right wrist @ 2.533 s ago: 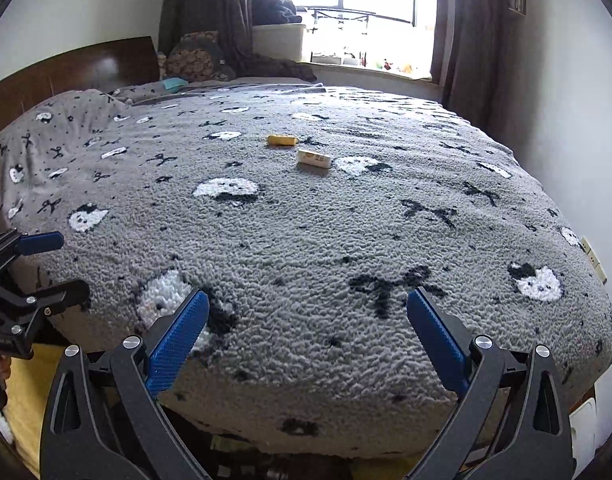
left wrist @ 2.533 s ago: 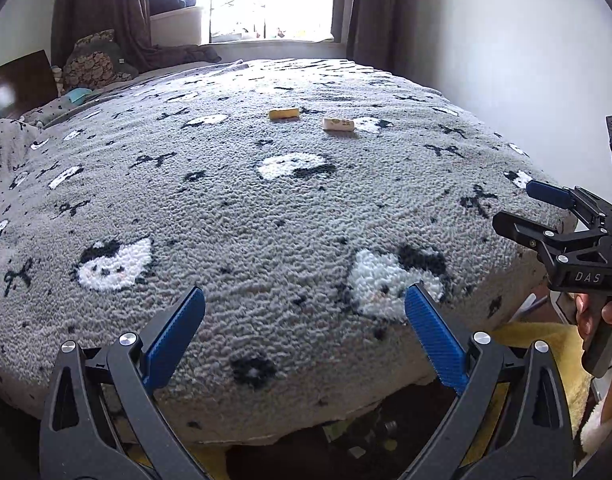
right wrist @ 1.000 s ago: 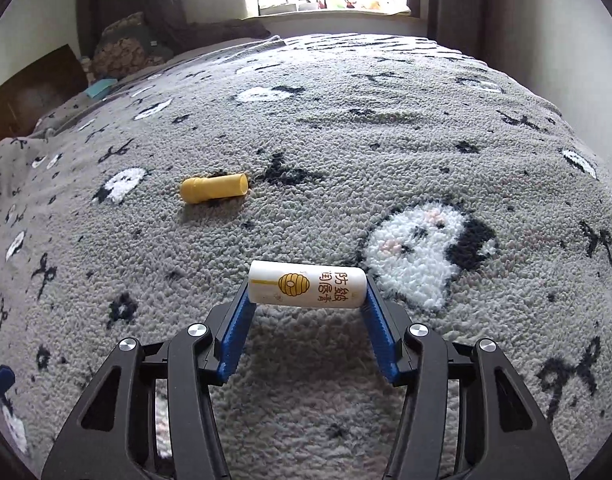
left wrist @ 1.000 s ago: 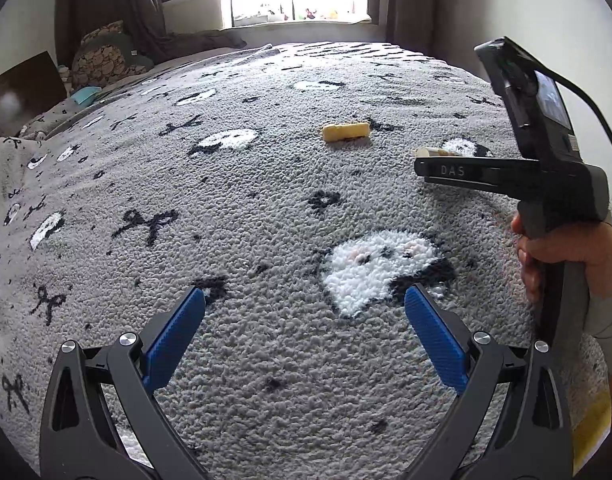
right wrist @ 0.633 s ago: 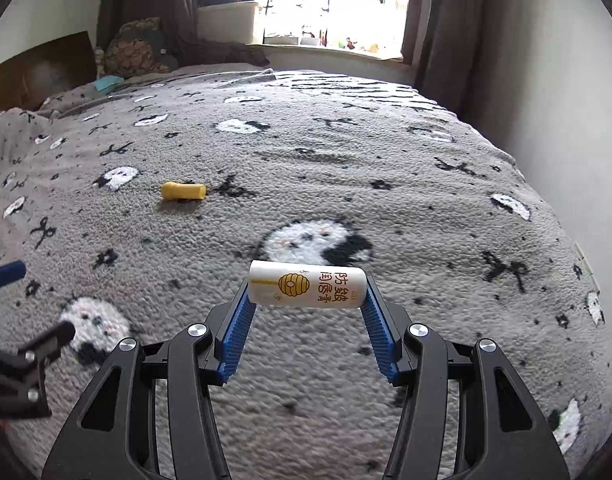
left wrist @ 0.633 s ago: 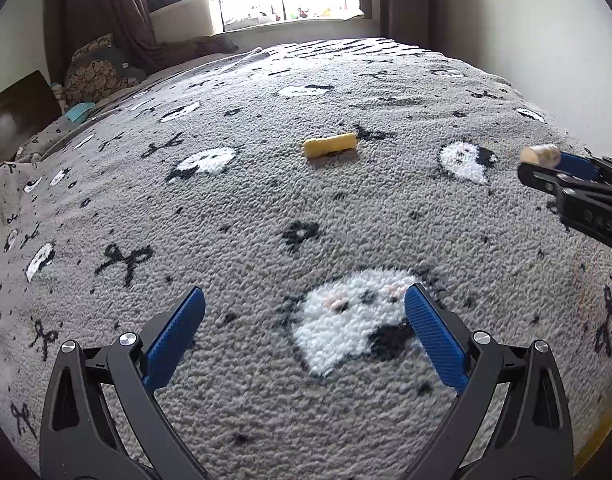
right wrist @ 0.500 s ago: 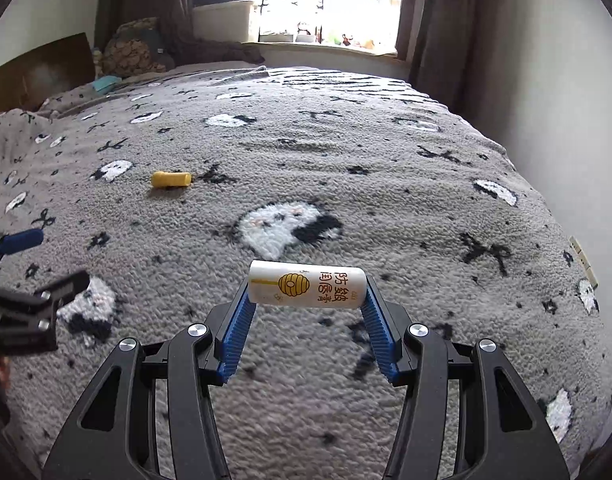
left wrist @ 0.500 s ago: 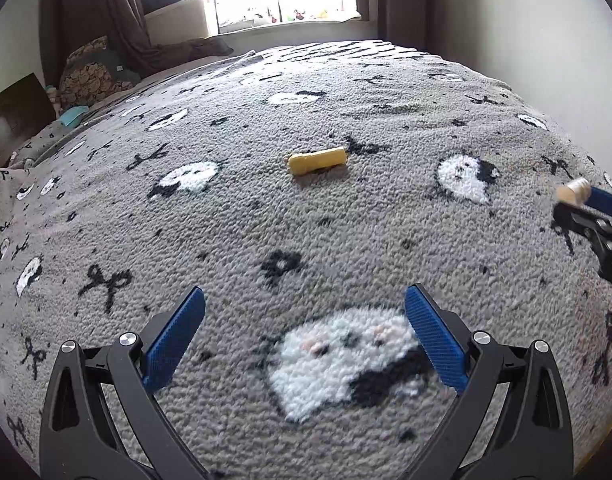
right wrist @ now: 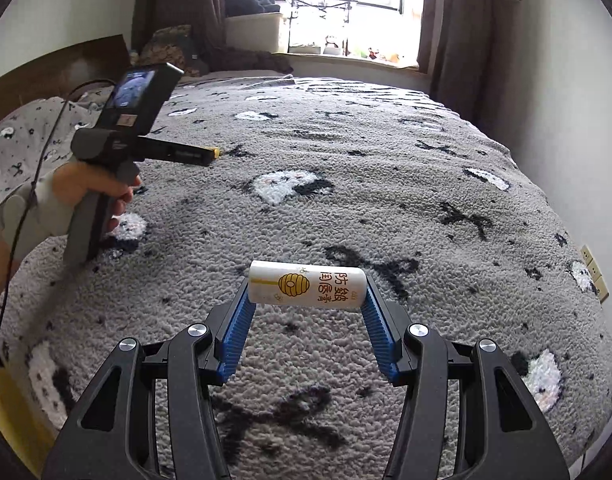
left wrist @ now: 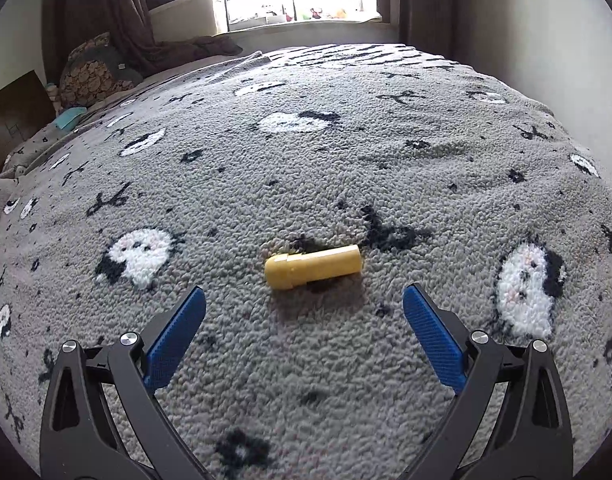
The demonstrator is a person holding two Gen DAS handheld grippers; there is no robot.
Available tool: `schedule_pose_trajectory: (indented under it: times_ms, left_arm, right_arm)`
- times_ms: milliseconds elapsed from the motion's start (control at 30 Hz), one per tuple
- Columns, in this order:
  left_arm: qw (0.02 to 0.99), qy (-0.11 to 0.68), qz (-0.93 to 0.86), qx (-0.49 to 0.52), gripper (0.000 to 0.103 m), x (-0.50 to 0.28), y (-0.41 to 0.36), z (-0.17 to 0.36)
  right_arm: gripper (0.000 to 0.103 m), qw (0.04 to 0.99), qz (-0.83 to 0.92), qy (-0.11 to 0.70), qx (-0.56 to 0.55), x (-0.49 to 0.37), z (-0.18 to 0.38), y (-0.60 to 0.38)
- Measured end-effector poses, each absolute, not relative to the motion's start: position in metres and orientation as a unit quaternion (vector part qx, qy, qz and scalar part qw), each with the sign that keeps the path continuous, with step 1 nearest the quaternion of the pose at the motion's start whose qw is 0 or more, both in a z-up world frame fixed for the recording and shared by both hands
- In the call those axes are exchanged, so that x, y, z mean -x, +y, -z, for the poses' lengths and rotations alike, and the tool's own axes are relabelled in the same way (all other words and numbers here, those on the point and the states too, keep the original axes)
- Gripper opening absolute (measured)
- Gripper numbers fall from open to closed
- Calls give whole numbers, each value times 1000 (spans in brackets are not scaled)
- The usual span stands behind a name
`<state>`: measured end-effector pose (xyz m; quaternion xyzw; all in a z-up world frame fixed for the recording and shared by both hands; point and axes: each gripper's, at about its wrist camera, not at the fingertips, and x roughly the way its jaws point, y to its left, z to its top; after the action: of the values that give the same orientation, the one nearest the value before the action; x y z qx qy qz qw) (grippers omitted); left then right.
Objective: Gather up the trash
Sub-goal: 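Grasp the white lotion tube with the right tool while the left tool grasps the yellow tube, then carry the yellow tube and white lotion tube down over the bin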
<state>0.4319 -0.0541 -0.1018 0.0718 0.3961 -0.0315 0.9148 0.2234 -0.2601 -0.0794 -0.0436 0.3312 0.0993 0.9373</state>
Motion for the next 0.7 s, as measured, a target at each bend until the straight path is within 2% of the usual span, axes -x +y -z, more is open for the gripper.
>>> schedule_pose_trajectory:
  times_ms: [133,233,300,400,533,700]
  left_arm:
    - [909,411,29,-65,92,-449,-58,109]
    - [909,415,29,-42,85,-458,-54,110]
    - [903,426,34,-30,64,-465,-51,113]
    - [898,438,39,-22,54,-465,-48,116]
    - [896,441,40,-38,53,-449,-46,108]
    - [903,424,59,-32,53,-388,-33,81]
  right_arm:
    - [54,938,-106,328,37,-221,79,-263]
    - [54,938,-112,326,45,-218,79,-260]
    - [54,937,-116,326,47,-217,78,-257]
    - [54,937,-117,324,49,-216,77,-254]
    - [54,939,-114,321,53,-211,73,-251]
    - [54,939,-120,317,60,-189,64,-241]
